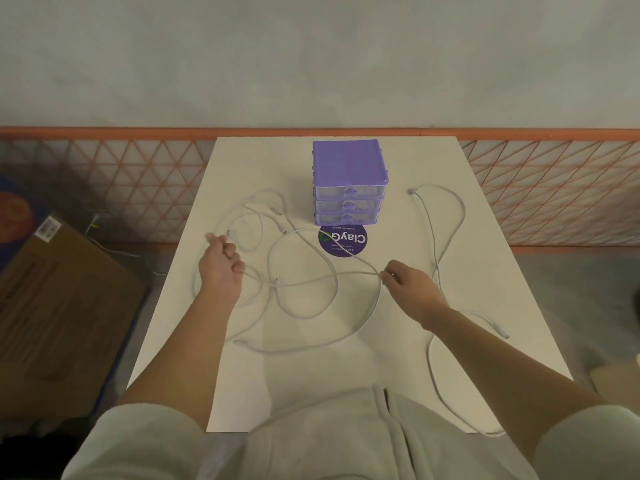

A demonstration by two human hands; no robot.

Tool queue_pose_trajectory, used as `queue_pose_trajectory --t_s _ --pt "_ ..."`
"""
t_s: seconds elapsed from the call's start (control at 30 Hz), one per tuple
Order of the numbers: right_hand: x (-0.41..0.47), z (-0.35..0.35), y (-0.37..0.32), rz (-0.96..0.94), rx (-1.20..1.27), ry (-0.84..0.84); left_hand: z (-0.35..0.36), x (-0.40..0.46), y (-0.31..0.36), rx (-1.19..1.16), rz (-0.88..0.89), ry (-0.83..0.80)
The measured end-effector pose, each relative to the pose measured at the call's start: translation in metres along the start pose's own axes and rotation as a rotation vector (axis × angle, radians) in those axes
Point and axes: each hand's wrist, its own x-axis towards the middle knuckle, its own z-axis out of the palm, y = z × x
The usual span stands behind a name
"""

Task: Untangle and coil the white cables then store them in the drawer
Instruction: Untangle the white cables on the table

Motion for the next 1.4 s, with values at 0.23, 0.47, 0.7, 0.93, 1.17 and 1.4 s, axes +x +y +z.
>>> queue_pose_trajectory --t_s 0.23,0.47,0.7,0.93,1.17,1.4 --pt "0.012 0.001 -0.047 -0.157 0.165 0.010 0.046 -0.034 -0.026 0.680 0.185 -0.323" --pt "0.030 -0.015 -0.074 -0.124 0.401 -0.005 0.071 -0.049 -0.051 1.228 0.338 -0.612" --pt "0.039 -0.014 -0.048 -0.088 0.311 0.016 0.075 -0.040 -0.043 1.088 0.335 -0.416" --pt "0.045 -0.010 0.017 0.088 0.058 0.045 0.047 -0.014 -0.020 0.945 0.378 -0.102" --pt "0.051 -0.019 0.027 0.155 0.138 0.082 0.023 -0.002 -0.018 0.835 0.302 -0.053" --pt "0.081 -0.052 -0.009 0.125 0.508 0.183 0.019 -0.005 -0.024 0.856 0.307 -0.062"
